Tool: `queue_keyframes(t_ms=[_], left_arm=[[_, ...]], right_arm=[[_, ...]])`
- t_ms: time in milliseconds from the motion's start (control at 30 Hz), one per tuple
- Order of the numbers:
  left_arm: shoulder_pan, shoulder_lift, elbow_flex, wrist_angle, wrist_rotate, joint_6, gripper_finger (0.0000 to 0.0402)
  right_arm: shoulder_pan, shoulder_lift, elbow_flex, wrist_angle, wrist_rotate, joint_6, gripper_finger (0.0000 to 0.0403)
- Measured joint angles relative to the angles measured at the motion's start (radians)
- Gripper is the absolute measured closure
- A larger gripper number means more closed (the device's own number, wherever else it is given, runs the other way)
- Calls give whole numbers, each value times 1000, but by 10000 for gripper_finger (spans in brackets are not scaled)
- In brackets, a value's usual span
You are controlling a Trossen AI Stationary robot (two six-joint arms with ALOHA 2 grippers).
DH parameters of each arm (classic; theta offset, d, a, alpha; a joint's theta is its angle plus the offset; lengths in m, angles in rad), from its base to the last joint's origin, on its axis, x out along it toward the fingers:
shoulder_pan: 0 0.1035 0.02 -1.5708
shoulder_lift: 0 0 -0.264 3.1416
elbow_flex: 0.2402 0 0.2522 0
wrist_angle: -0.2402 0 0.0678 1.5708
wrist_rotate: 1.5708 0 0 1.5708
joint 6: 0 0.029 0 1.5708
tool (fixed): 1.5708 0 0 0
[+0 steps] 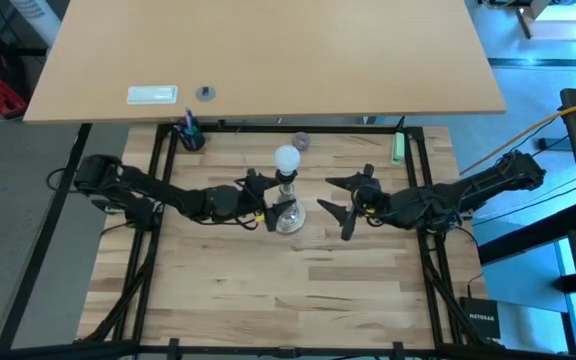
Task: Screw lightbulb
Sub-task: Remove the lightbulb from the silver lamp
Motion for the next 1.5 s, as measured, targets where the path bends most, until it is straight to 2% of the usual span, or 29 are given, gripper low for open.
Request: queue_keyframes(t_ms=[100,167,367,467,600,800,1000,1133,1233,1333,1400,1500], left_arm=[[0,18,0,-14,1,4,84],[1,27,-1,-15,1,4,104],[11,34,7,-5,0,25,225],[13,33,8,-8,1,63,281],[14,32,8,-11,19,68,281],[11,32,8,-14,22,69,281],[4,32,8,-15,22,69,281],[1,32,8,-15,22,67,281],[1,32,8,-15,24,66,281],[-3,32,9,-10,30,65,281],[-14,22,9,-14,36,69,281],[-33,-6,8,-13,90,91,281]], right_arm=[[0,1,0,37,3,-4,123],[-7,1,0,72,0,-27,123],[-91,37,0,163,-100,-49,123],[-133,64,39,145,-124,-50,123],[-168,118,160,86,-169,-105,123],[-215,241,329,-83,-174,-131,123],[-229,339,392,-76,-164,-130,123],[-235,372,425,-71,-112,-139,127],[-235,375,427,-71,-119,-162,162],[-234,367,427,-91,-131,-166,233],[-233,362,427,-96,-153,-162,242],[-234,335,426,-96,-283,-171,242]])
